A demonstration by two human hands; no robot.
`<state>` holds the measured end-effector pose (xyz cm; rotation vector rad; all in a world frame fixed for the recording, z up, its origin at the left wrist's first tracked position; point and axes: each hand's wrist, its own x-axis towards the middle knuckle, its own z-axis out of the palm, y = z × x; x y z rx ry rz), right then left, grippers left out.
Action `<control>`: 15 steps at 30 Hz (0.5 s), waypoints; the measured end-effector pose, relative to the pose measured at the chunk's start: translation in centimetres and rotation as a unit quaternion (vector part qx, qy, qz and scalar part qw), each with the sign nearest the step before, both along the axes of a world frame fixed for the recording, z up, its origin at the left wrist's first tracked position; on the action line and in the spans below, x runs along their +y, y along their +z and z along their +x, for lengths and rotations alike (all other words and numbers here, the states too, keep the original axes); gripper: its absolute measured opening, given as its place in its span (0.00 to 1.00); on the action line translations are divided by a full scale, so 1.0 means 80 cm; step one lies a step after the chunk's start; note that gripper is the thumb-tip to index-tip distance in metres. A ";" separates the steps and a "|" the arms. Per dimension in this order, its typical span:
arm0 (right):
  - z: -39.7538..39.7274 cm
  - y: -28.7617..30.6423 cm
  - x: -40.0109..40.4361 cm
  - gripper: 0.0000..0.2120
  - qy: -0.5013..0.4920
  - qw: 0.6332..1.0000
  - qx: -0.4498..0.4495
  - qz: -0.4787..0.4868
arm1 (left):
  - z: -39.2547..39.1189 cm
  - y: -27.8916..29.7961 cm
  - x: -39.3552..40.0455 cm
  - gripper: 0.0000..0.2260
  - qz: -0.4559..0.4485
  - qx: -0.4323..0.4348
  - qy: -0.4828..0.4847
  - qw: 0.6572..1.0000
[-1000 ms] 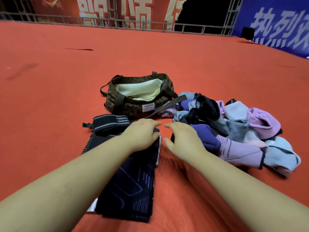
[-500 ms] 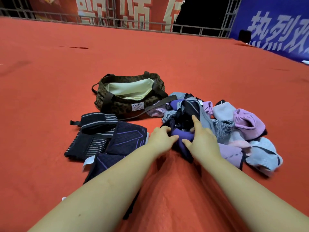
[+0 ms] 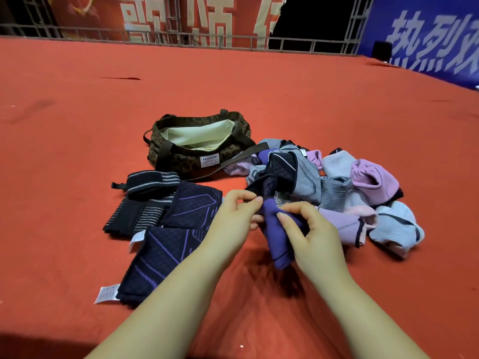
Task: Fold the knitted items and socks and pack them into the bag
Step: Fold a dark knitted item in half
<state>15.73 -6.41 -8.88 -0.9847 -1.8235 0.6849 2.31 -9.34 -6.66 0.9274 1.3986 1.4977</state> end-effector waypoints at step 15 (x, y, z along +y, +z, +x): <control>0.022 0.001 -0.027 0.03 -0.049 0.997 -0.019 -0.048 | 0.009 -0.004 -0.040 0.12 0.048 0.128 -0.012 0.991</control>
